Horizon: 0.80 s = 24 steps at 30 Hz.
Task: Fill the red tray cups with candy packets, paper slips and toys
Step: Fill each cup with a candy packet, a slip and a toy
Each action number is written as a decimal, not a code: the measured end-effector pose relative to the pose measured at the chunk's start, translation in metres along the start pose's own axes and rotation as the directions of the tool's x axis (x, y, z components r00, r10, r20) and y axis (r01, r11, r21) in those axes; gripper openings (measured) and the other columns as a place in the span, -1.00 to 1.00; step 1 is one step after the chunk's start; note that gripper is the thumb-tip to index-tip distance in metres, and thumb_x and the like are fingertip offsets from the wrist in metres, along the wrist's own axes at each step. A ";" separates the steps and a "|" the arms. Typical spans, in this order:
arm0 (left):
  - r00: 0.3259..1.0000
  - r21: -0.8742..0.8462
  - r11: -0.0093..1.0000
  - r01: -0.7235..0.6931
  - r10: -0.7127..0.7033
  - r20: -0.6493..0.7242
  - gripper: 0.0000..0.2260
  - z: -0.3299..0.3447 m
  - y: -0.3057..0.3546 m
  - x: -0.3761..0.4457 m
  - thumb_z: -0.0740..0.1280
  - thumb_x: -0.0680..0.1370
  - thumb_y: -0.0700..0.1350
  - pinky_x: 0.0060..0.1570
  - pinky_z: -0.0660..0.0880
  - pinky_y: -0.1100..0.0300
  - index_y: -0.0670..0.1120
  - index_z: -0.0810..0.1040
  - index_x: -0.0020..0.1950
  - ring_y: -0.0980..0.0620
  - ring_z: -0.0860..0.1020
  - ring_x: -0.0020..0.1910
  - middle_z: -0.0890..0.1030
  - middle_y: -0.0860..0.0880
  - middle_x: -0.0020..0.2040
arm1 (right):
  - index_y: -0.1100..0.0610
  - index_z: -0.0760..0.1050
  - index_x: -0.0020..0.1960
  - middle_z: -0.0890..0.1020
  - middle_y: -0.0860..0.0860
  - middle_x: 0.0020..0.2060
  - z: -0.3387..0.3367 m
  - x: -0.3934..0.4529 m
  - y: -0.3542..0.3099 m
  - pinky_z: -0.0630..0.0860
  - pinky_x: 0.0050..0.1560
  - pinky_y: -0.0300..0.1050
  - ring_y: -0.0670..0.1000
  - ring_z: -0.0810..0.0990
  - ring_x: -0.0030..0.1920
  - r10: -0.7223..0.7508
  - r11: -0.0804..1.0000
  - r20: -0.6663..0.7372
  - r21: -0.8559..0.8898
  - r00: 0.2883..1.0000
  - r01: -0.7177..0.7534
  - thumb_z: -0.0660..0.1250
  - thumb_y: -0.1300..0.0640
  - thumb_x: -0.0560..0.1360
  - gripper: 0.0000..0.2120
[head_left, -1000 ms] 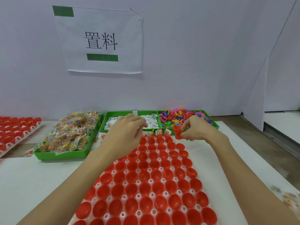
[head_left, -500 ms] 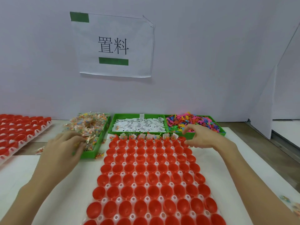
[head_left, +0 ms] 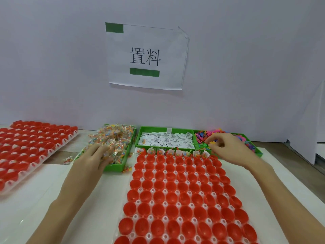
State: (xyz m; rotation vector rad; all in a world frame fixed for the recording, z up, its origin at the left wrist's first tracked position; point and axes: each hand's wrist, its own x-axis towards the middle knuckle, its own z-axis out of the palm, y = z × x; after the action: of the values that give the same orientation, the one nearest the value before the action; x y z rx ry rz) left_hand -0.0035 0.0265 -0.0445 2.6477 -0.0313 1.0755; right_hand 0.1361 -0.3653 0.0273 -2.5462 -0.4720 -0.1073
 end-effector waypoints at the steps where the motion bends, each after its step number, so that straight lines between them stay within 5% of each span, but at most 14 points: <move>1: 0.999 -0.033 0.999 0.030 -0.030 -0.010 -0.79 -0.001 -0.001 0.000 0.57 0.43 -0.32 -0.24 0.54 0.04 -0.21 0.66 0.01 -0.14 0.65 -0.23 0.64 -0.08 -0.06 | -0.11 0.60 0.05 0.66 -0.03 -0.28 0.004 0.004 -0.006 0.41 -0.29 -0.23 -0.07 0.59 -0.30 -0.024 1.000 0.000 -0.005 1.000 0.024 0.32 0.10 0.61 -0.86; 5: 0.995 -0.127 0.987 0.093 -0.098 -0.034 -0.83 -0.002 -0.001 -0.002 0.58 0.41 -0.36 -0.16 0.56 0.07 -0.22 0.68 -0.07 -0.09 0.63 -0.22 0.63 -0.06 -0.07 | 0.01 0.66 0.07 0.70 0.11 -0.17 0.019 0.028 -0.029 0.49 -0.26 -0.12 0.01 0.59 -0.28 -0.043 0.997 0.018 -0.070 0.999 0.044 0.32 0.13 0.62 -0.85; 11: 0.998 -0.131 0.991 0.012 -0.020 -0.064 -0.77 0.003 -0.002 -0.004 0.57 0.36 -0.45 -0.15 0.45 0.13 -0.20 0.60 -0.23 -0.05 0.53 -0.17 0.59 -0.05 -0.13 | 0.16 0.73 0.03 0.72 0.06 0.10 0.043 0.064 -0.040 0.59 0.09 -0.08 0.05 0.69 0.07 0.020 0.973 0.099 -0.232 0.995 0.003 0.42 0.20 0.57 -0.88; 17: 0.990 -0.105 0.994 0.018 -0.032 -0.136 -0.88 0.001 0.003 -0.008 0.60 0.41 -0.25 -0.15 0.43 0.13 -0.15 0.68 -0.19 -0.06 0.44 -0.10 0.60 -0.01 -0.16 | 0.24 0.74 -0.03 0.76 0.11 -0.03 0.053 0.078 -0.031 0.65 0.07 0.02 0.07 0.72 -0.05 0.150 0.924 0.083 -0.367 0.985 -0.110 0.53 0.10 0.49 -0.81; 24: 0.997 -0.119 0.993 -0.029 0.021 -0.068 -0.90 0.006 0.006 -0.007 0.59 0.42 -0.32 -0.20 0.46 0.17 -0.19 0.71 -0.17 -0.08 0.56 -0.22 0.62 -0.04 -0.22 | 0.24 0.73 0.02 0.74 0.10 0.04 0.057 0.080 -0.029 0.62 0.13 -0.03 0.08 0.70 0.04 0.185 0.934 0.073 -0.323 0.980 -0.152 0.54 0.10 0.48 -0.78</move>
State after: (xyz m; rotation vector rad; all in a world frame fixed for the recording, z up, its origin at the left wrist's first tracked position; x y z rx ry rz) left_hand -0.0052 0.0189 -0.0516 2.5102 -0.1120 1.1323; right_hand 0.2001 -0.2878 0.0068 -2.9077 -0.2894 0.0128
